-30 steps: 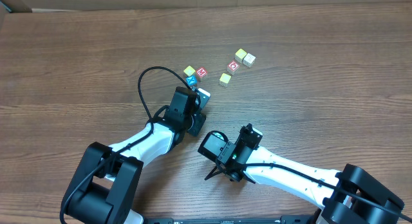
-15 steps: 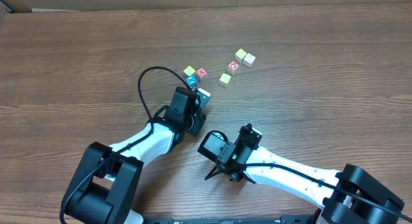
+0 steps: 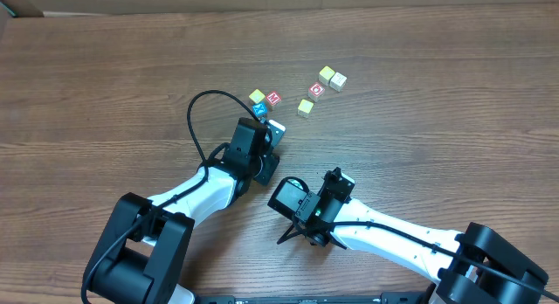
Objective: Flip 3 blocks
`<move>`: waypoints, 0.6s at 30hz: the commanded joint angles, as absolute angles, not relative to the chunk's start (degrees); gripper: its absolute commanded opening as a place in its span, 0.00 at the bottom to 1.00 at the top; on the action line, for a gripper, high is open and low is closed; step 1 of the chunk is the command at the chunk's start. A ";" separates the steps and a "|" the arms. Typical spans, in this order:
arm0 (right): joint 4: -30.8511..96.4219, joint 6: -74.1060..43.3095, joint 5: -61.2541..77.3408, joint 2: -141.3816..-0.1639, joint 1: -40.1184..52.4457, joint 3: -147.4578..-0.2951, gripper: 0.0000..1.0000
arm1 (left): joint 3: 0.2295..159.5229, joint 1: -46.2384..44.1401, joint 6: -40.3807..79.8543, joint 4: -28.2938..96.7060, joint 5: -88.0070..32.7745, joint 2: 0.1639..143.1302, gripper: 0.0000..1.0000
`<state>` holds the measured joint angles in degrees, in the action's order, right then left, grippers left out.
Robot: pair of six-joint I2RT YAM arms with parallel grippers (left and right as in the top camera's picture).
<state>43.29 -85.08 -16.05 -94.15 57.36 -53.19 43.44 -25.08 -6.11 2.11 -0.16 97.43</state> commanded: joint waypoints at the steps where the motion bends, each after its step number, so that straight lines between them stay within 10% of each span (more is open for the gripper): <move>1: 42.92 -85.10 -15.73 -94.43 56.93 -52.66 0.04 | 42.92 -24.99 -5.54 2.13 0.01 98.19 0.04; 18: 42.52 -85.08 -15.73 -94.43 56.93 -52.66 0.04 | 42.92 -24.99 -5.52 2.13 0.01 98.19 0.04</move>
<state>42.83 -85.06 -15.42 -94.15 57.34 -53.19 43.44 -25.08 -6.11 2.11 -0.16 97.43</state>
